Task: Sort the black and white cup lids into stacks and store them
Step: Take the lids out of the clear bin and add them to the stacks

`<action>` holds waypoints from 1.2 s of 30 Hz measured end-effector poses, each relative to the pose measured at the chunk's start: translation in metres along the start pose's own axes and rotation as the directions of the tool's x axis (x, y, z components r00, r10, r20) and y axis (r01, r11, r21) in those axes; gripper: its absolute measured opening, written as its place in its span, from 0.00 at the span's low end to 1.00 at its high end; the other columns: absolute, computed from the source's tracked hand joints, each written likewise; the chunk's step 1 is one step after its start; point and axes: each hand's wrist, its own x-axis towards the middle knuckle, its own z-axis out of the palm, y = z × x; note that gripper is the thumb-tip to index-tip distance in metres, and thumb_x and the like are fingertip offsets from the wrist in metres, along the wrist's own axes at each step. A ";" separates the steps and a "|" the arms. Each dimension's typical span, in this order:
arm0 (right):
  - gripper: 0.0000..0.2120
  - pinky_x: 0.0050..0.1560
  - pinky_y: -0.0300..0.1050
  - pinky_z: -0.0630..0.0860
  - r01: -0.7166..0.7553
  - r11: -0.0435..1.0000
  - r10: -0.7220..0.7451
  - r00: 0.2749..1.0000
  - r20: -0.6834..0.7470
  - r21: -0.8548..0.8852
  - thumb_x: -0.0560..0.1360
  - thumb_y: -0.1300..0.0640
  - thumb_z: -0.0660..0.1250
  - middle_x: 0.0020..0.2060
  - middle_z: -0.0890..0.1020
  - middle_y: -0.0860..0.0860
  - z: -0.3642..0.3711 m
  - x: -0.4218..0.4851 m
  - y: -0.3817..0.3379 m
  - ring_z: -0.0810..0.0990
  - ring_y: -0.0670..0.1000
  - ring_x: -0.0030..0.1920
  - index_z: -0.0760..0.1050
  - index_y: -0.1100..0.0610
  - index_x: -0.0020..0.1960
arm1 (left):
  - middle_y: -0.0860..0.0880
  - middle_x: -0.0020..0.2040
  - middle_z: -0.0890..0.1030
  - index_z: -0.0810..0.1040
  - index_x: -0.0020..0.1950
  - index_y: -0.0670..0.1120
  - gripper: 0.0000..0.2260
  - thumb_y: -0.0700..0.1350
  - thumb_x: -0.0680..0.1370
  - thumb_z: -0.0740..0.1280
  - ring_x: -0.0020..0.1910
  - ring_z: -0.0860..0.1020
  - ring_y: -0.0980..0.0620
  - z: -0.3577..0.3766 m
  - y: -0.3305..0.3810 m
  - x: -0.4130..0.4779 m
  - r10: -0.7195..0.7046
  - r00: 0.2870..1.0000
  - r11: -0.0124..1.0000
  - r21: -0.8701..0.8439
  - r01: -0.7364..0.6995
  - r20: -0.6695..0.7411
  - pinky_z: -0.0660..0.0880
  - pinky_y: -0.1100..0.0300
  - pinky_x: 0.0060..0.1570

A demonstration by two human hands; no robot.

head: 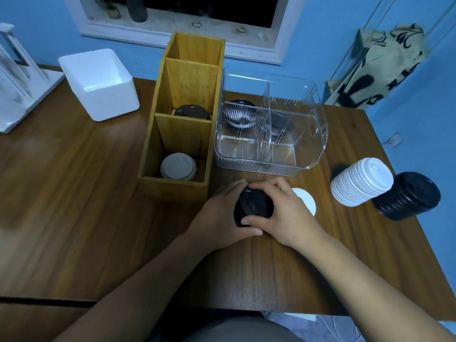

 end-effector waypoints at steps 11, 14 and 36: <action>0.32 0.59 0.43 0.76 0.104 0.988 -0.087 0.985 0.151 -0.113 0.71 0.28 0.64 0.59 0.73 0.40 -0.027 0.013 -0.006 0.75 0.42 0.59 0.73 0.46 0.68 | 0.57 0.68 0.73 0.67 0.74 0.55 0.38 0.63 0.69 0.77 0.66 0.71 0.60 -0.002 0.006 0.000 -0.007 0.999 0.999 -0.046 0.005 -0.038 0.71 0.58 0.67; 0.21 0.57 0.44 0.77 0.186 0.970 -0.199 0.978 -0.069 -0.159 0.79 0.36 0.62 0.55 0.80 0.44 -0.060 0.046 -0.020 0.79 0.45 0.55 0.78 0.50 0.61 | 0.56 0.74 0.68 0.61 0.78 0.54 0.43 0.66 0.69 0.75 0.71 0.66 0.59 -0.002 0.006 0.000 -0.056 0.998 0.998 0.015 0.056 -0.028 0.65 0.62 0.71; 0.33 0.49 0.54 0.84 0.052 0.799 0.352 0.767 0.536 -0.599 0.58 0.35 0.82 0.52 0.84 0.49 -0.061 0.308 -0.039 0.84 0.56 0.50 0.83 0.52 0.56 | 0.60 0.77 0.60 0.55 0.81 0.54 0.47 0.69 0.70 0.73 0.77 0.58 0.60 -0.007 0.005 0.002 -0.116 0.993 0.993 -0.012 0.116 0.014 0.61 0.59 0.76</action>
